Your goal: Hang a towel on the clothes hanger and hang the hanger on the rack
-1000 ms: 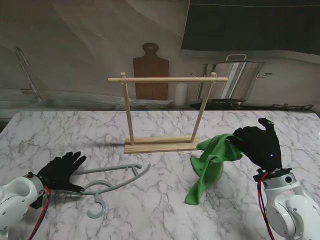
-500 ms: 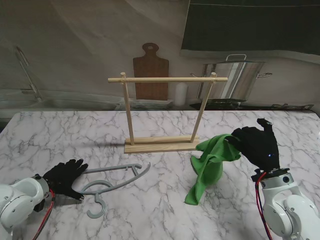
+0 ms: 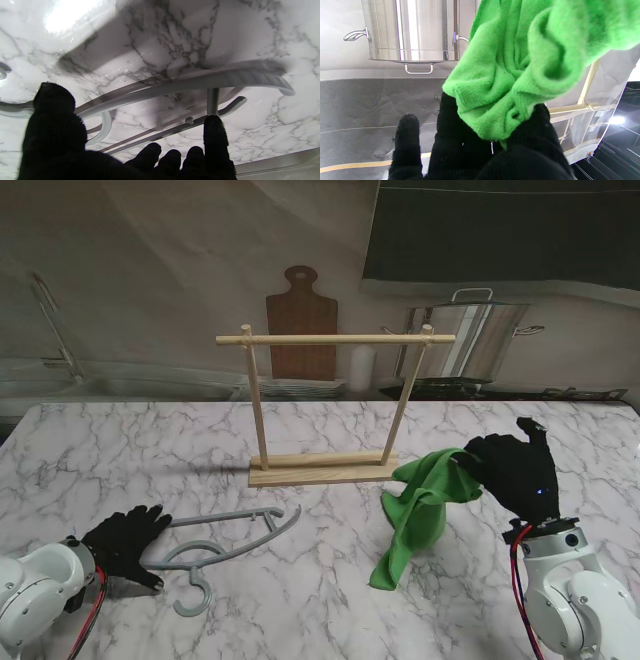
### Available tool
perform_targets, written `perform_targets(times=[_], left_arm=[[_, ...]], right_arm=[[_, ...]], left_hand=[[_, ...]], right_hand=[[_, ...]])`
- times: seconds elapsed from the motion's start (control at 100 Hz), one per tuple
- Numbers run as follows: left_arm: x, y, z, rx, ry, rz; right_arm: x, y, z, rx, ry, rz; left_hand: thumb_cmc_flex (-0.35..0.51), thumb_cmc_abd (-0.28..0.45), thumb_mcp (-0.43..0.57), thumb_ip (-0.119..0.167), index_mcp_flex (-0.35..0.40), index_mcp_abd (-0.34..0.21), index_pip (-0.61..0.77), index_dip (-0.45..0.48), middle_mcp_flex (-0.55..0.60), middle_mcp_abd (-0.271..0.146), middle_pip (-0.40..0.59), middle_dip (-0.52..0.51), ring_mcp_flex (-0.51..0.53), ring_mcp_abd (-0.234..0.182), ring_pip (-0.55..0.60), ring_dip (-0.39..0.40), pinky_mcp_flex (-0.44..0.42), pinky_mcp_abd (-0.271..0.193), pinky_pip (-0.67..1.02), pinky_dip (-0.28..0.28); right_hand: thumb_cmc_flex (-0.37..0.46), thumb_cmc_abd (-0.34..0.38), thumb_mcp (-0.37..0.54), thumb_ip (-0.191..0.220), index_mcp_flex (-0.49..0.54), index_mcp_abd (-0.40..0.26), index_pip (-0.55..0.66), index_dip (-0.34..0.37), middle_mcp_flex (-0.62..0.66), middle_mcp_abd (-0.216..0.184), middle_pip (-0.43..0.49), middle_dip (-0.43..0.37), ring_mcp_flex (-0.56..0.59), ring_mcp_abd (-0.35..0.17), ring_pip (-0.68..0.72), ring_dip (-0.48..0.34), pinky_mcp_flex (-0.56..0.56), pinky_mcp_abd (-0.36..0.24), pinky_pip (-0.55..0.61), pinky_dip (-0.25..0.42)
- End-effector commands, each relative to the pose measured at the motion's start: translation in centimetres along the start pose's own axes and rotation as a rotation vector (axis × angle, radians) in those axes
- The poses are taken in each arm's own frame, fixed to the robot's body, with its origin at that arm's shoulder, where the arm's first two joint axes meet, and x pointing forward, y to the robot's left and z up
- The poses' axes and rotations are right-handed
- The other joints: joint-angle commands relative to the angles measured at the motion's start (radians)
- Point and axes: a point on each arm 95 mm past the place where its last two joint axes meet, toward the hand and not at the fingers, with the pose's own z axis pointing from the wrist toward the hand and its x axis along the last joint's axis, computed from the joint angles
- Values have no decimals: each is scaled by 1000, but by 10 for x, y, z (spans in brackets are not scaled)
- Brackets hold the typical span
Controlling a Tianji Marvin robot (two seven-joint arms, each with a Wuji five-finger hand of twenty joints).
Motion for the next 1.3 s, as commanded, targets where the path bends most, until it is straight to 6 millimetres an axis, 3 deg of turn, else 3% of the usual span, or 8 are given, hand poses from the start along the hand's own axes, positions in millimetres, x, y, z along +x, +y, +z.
perform_targets(times=[0.0,0.47,0.73,1.04,1.19,1.25,1.29], left_arm=[[1,2,-1,-14,-3,3],[1,8,3,-41,-16,-7],[0,10,5,-69,-22,9],[2,13,15,-121,-16,28],[2,14,18,-130,-23,14],[3,15,19,-135,-25,2],[3,15,20,-137,-25,-3]], right_arm=[[1,-2,-4,4,-10,1],[1,-5,-5,13,-19,7],[2,-6,-5,13,-22,10],[1,-7,-6,12,-24,13],[1,-7,-6,12,-23,14],[1,-7,-6,11,-24,15],[1,-6,-7,10,-24,15]], left_hand=[[11,-25,9,11,-24,13,0,11,-26,9,-15,-12,-7,-2,-4,-3,-3,-1,-1267,13],[18,-28,8,12,-22,15,2,15,-26,12,-15,-12,-3,3,4,1,2,1,-1269,13],[72,-47,23,22,-24,7,-4,12,-26,5,-15,-12,3,1,13,3,12,2,-1267,13],[277,-1,24,57,-19,-32,10,38,5,-57,-8,-5,70,-39,65,9,83,-12,-1232,26],[523,127,19,68,16,-75,22,74,73,-104,18,31,129,-70,87,14,107,-28,-1155,42],[628,185,29,59,35,-101,33,91,102,-128,33,49,151,-83,93,17,98,-37,-1087,49],[646,199,83,67,49,-115,39,98,120,-142,43,55,165,-88,97,19,96,-43,-1053,50]], right_hand=[[75,31,43,38,35,-35,1,-3,15,30,-18,12,26,-31,-20,10,-23,28,-27,-20],[75,30,44,38,38,-37,-2,-3,16,30,-19,14,26,-30,-20,11,-30,32,-41,-33],[74,29,44,38,38,-37,-3,-4,15,31,-20,14,25,-31,-20,12,-35,33,-50,-41],[71,28,43,38,37,-40,-5,-4,13,29,-14,17,22,-36,-19,13,-38,35,-57,-48],[70,29,44,38,37,-41,-6,-5,11,30,-12,18,21,-36,-17,14,-39,35,-60,-51],[69,29,44,38,37,-42,-6,-5,12,30,-11,18,21,-36,-17,15,-39,35,-61,-53],[69,29,44,38,36,-42,-7,-5,12,30,-11,18,21,-36,-16,15,-39,35,-61,-53]])
